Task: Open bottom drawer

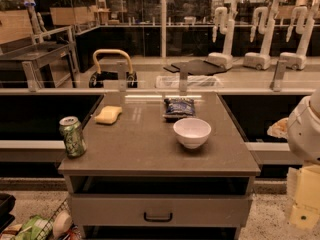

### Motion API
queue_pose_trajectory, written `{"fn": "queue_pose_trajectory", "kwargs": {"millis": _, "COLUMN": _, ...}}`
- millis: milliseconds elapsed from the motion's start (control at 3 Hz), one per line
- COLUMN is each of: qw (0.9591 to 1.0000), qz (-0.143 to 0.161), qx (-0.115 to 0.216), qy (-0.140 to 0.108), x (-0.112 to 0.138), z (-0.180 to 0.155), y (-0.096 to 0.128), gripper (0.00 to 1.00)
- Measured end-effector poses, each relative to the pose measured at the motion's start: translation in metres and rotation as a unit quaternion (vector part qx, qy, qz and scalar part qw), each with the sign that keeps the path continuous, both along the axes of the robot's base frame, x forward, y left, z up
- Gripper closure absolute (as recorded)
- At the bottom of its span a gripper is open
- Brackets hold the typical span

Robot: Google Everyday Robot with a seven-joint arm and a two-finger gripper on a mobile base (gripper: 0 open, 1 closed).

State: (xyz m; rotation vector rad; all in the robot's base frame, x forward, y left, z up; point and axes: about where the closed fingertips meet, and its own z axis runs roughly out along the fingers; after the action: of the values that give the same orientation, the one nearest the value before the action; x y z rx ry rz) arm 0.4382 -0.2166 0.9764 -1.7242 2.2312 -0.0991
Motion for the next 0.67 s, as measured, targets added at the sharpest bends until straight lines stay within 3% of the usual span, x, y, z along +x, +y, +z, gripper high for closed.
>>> {"fn": "queue_pose_trajectory", "kwargs": {"millis": 667, "qw": 1.0000, "qz": -0.003, "qx": -0.008, "qy": -0.001, "x": 0.003, "z": -0.015, "y": 0.005, "gripper": 0.00}}
